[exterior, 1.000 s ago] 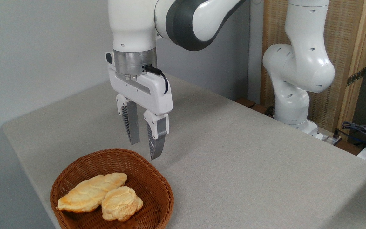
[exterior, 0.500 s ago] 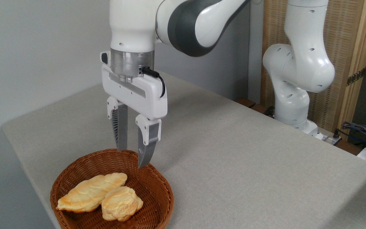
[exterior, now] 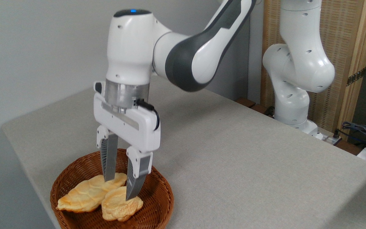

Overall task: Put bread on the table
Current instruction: 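Lower the open gripper onto the bread pieces in the basket, then close the gripper on one golden bread piece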

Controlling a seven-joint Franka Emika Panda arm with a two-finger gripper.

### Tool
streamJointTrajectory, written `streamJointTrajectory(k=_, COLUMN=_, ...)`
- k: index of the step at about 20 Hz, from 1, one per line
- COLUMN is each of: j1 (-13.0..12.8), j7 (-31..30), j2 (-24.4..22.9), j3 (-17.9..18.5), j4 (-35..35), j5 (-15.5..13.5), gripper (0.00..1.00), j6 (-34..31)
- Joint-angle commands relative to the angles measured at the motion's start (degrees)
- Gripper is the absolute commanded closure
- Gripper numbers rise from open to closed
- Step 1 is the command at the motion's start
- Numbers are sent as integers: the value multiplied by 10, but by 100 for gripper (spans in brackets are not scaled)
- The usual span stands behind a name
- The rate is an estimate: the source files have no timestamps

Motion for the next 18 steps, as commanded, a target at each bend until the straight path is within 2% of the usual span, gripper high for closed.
streamJointTrajectory(k=1, j1=-3, j7=1, j2=21, j3=7, j4=6, j5=3, gripper=0, j6=22)
streamJointTrajectory(k=6, j1=-3, j7=3, j2=32, j3=7, j4=6, j5=4, gripper=0, j6=23)
streamJointTrajectory(k=9, j1=-3, j7=4, j2=39, j3=7, j4=6, j5=37, gripper=0, j6=28)
streamJointTrajectory(k=14, j1=-3, j7=3, j2=43, j3=6, j4=6, j5=39, gripper=2, j6=28)
streamJointTrajectory(k=17, j1=-4, j7=4, j2=43, j3=6, j4=6, j5=39, gripper=41, j6=28)
streamJointTrajectory(k=18, j1=-4, j7=4, j2=43, j3=6, j4=6, j5=39, gripper=44, j6=28)
